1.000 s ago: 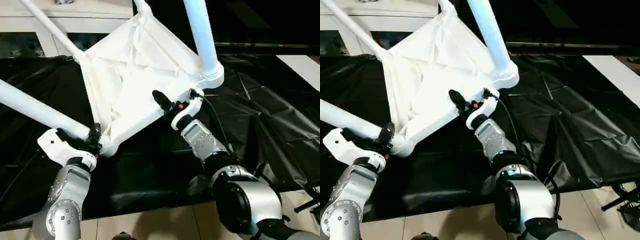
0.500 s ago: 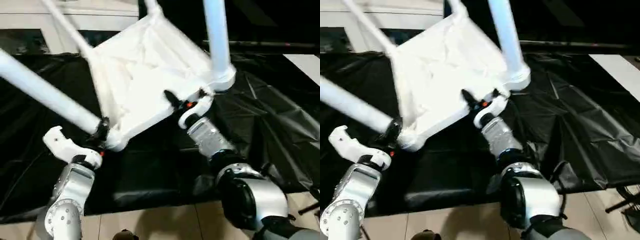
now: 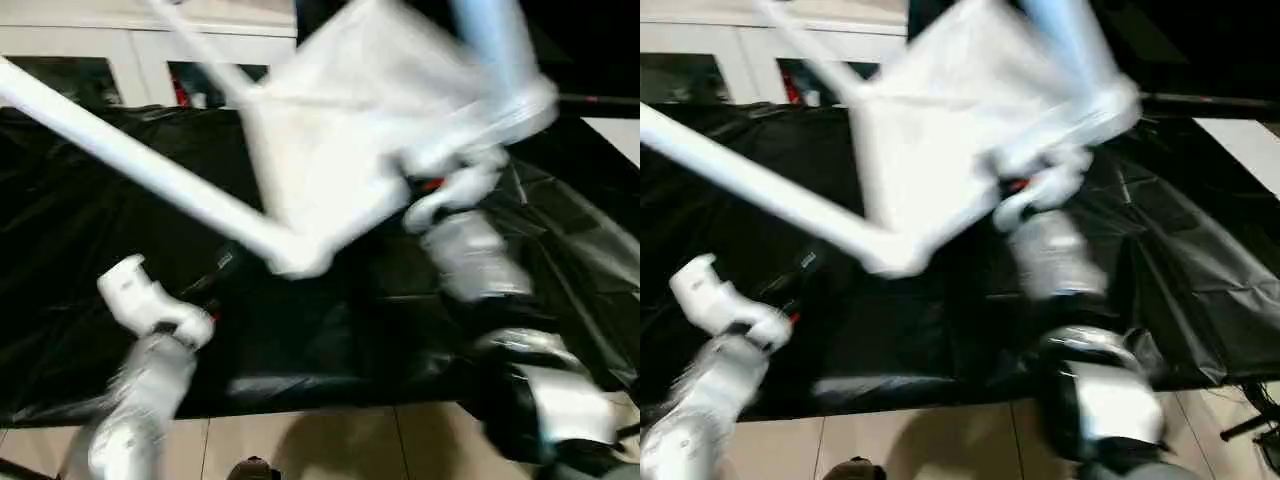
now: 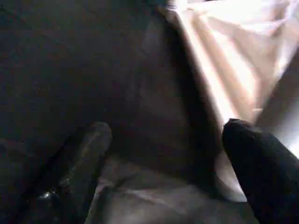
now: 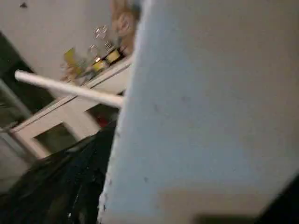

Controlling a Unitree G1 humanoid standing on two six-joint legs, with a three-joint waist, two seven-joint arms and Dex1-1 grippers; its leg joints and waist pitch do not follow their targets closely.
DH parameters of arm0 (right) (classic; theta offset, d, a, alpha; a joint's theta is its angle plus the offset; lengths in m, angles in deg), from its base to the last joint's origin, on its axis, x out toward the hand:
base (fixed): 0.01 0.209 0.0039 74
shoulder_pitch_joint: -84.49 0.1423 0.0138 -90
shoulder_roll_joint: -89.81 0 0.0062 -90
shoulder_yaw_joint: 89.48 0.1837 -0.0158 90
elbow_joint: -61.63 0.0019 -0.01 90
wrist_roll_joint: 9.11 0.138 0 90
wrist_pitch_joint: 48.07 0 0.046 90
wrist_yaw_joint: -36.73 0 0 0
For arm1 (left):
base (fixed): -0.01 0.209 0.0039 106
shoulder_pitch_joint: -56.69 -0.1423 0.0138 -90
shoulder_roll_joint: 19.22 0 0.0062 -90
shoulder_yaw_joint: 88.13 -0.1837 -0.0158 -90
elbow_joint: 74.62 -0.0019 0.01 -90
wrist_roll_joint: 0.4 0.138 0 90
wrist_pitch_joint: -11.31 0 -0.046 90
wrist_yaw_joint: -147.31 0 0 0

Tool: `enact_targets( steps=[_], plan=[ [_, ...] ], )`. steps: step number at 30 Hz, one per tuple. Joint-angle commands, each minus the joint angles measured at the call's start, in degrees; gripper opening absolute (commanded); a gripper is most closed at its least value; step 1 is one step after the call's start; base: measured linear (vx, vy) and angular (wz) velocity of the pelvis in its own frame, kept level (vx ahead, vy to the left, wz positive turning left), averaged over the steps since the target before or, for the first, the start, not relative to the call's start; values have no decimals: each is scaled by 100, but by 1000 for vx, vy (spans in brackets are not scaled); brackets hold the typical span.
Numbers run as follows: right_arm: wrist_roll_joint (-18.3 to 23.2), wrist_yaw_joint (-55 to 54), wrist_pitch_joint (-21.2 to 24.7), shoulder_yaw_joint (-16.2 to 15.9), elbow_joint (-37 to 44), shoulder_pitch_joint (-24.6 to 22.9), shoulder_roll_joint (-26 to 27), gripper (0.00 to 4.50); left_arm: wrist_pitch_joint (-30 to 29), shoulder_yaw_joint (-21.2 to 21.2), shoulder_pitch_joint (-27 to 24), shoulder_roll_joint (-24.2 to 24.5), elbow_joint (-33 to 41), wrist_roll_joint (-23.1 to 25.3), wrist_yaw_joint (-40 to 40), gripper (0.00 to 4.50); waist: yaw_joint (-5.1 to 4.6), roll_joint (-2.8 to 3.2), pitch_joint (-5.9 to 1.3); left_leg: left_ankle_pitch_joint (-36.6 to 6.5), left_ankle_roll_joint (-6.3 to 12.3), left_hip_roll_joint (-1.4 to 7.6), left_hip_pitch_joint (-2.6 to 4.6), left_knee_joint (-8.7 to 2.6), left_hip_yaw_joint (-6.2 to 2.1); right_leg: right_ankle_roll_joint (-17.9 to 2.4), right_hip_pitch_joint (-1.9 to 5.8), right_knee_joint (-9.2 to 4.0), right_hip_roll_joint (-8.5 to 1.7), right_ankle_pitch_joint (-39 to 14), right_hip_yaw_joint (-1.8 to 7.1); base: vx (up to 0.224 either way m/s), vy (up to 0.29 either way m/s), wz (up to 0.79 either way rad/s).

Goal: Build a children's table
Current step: Flip table

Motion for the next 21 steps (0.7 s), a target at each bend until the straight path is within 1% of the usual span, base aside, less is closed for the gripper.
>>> enact_targets(
  steps=[1, 2, 3, 4, 5, 6, 7, 8, 9, 11, 12, 14, 16, 17, 18, 20, 21],
  plan=[
    [-474, 95, 32, -405, 483, -114, -175, 211, -81, -481, 37, 275, -13, 283, -339, 434, -77, 58, -397, -1078, -619, 286, 257, -459, -120, -385, 131, -382, -326, 330, 211, 0, 0, 0],
    [-486, 96, 43, -419, 501, -121, -183, 211, -77, -512, 33, 308, -9, 310, -366, 434, -84, 54, -403, -1088, -594, 282, 268, -449, -122, -353, 118, -379, -327, 312, 214, 0, 0, 0],
    [-547, 98, 97, -499, 597, -160, -227, 210, -57, -675, 15, 481, 12, 461, -509, 447, -107, 51, -398, -1103, -586, 277, 261, -453, -115, -372, 114, -383, -325, 295, 218, 0, 0, 0],
    [-634, 92, 210, -623, 793, -220, -310, 210, 151, -1072, 0, 874, 81, 912, -827, 447, -146, 32, -380, -1175, -568, 272, 245, -475, -115, -405, 117, -400, -329, 173, 219, 0, 0, 0],
    [-665, 26, 327, -693, 976, -264, -373, 210, 414, -1348, 17, 1141, 127, 1308, -1031, 450, -169, 54, -396, -1173, -505, 281, 263, -469, -132, -342, 113, -393, -329, 95, 220, 0, 0, 0],
    [-720, -13, 378, -747, 1061, -274, -423, 210, 548, -1460, 52, 1255, 159, 1469, -1140, 450, -198, 41, -380, -1140, -477, 276, 240, -484, -141, -329, 121, -414, -321, 78, 217, 0, 0, 0],
    [-769, -55, 432, -798, 1165, -298, -461, 210, 636, -1519, 84, 1320, 184, 1555, -1228, 450, -214, 51, -381, -1115, -502, 280, 254, -473, -128, -343, 111, -410, -327, 93, 224, 0, 0, 0],
    [-816, -98, 472, -834, 1238, -306, -484, 210, 753, -1585, 128, 1399, 221, 1648, -1338, 450, -235, 59, -384, -1116, -550, 281, 258, -467, -115, -445, 103, -391, -336, 135, 229, 0, 0, 0],
    [-816, -98, 472, -834, 1238, -306, -484, 210, 753, -1585, 128, 1399, 221, 1648, -1338, 450, -239, 60, -380, -1125, -557, 278, 261, -471, -112, -478, 103, -400, -329, 128, 226, 0, 0, 0],
    [-852, -158, 575, -857, 1363, -324, -494, 210, 855, -1666, 174, 1492, 275, 1737, -1467, 450, -274, 58, -380, -1166, -564, 274, 259, -466, -104, -635, 104, -379, -337, 127, 229, 0, 0, 0],
    [-1035, -339, 755, -969, 1597, -338, -539, 209, 982, -1938, 231, 1792, 442, 1896, -1828, 450, -288, 38, -371, -1162, -543, 272, 259, -470, -99, -652, 98, -394, -331, 93, 233, 0, 0, 0],
    [-1181, -603, 936, -1049, 1835, -303, -539, 207, 1083, -2229, 249, 2090, 575, 2086, -2103, 450, -282, 47, -387, -1040, -448, 258, 280, -445, -90, -637, 77, -368, -305, 112, 238, 0, 0, 0],
    [-1202, -700, 1018, -1062, 1920, -293, -522, 207, 1120, -2267, 254, 2113, 576, 2124, -2118, 450, -276, 62, -389, -959, -443, 264, 275, -444, -92, -658, 71, -353, -310, 171, 235, 0, 0, 0],
    [-1236, -822, 1152, -1120, 2084, -315, -524, 207, 1222, -2304, 257, 2095, 542, 2198, -2153, 450, -272, 67, -381, -992, -499, 268, 282, -449, -78, -706, 52, -350, -305, 206, 240, 0, 0, 0],
    [-1246, -844, 1178, -1142, 2124, -325, -522, 207, 1242, -2307, 261, 2083, 531, 2215, -2163, 450, -271, 72, -383, -1018, -519, 269, 285, -449, -77, -709, 52, -343, -302, 208, 243, 0, 0, 0],
    [-1333, -964, 1377, -1267, 2346, -376, -488, 207, 1328, -2325, 302, 2033, 473, 2364, -2157, 450, -262, 34, -383, -1035, -538, 263, 275, -452, -71, -689, 63, -346, -312, 198, 250, 0, 0, 0],
    [-1485, -1002, 1438, -1400, 2454, -402, -487, 207, 1354, -2359, 340, 2069, 466, 2441, -2156, 450, -255, 38, -380, -1032, -534, 264, 271, -454, -74, -674, 65, -349, -315, 182, 253, 0, 0, 0]
  ],
)
